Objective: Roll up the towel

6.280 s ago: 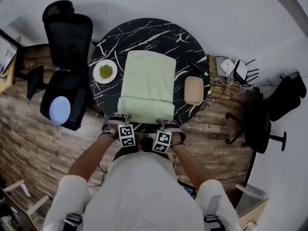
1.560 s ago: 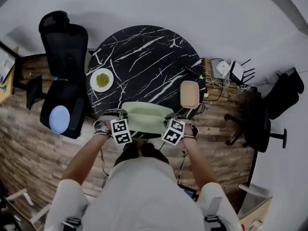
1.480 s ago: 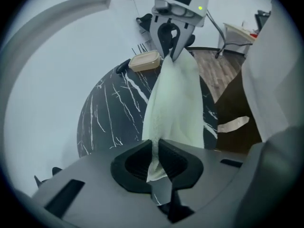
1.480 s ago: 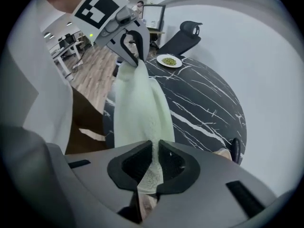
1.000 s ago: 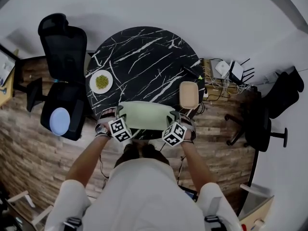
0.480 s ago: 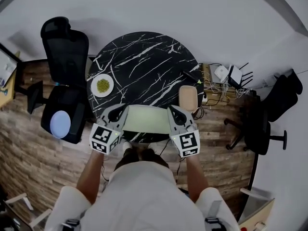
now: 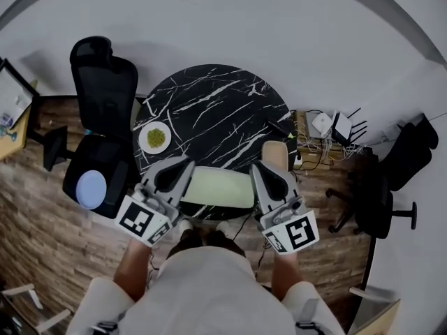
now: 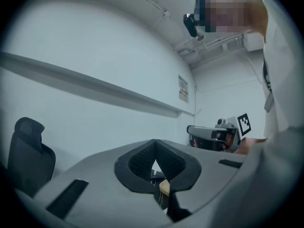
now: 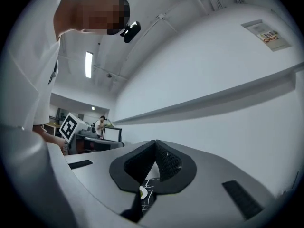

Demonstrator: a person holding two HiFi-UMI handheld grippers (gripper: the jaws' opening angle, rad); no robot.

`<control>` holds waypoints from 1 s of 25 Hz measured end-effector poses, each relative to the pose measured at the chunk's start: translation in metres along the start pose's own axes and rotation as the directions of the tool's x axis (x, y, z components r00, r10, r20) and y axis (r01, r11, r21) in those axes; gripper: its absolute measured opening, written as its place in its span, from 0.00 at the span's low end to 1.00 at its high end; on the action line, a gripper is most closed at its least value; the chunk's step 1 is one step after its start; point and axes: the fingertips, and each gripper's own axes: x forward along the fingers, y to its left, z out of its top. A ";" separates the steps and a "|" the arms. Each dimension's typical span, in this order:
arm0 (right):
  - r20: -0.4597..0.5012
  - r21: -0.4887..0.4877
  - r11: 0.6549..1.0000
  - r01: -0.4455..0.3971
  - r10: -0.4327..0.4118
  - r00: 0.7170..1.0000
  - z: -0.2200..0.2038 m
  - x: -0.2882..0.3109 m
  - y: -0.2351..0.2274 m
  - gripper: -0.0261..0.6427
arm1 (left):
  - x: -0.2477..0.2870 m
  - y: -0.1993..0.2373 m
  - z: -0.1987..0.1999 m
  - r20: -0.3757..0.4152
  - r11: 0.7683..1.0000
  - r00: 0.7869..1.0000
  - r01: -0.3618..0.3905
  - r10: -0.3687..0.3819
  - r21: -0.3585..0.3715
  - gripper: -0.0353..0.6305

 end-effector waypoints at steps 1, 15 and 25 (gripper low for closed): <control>-0.006 -0.011 1.000 -0.004 0.004 1.000 -0.001 0.000 0.002 0.03 | -0.001 -0.001 -0.003 -0.006 1.000 1.000 -0.001 0.001 0.001 0.06; -0.056 0.020 0.998 -0.060 0.061 0.997 -0.015 -0.001 0.023 0.29 | -0.006 -0.014 -0.015 -0.044 0.999 0.998 0.052 -0.053 -0.011 0.41; -0.038 0.048 0.998 -0.033 0.035 0.999 -0.012 -0.008 0.022 0.03 | -0.018 -0.028 -0.016 -0.061 0.997 0.997 0.059 -0.057 0.046 0.06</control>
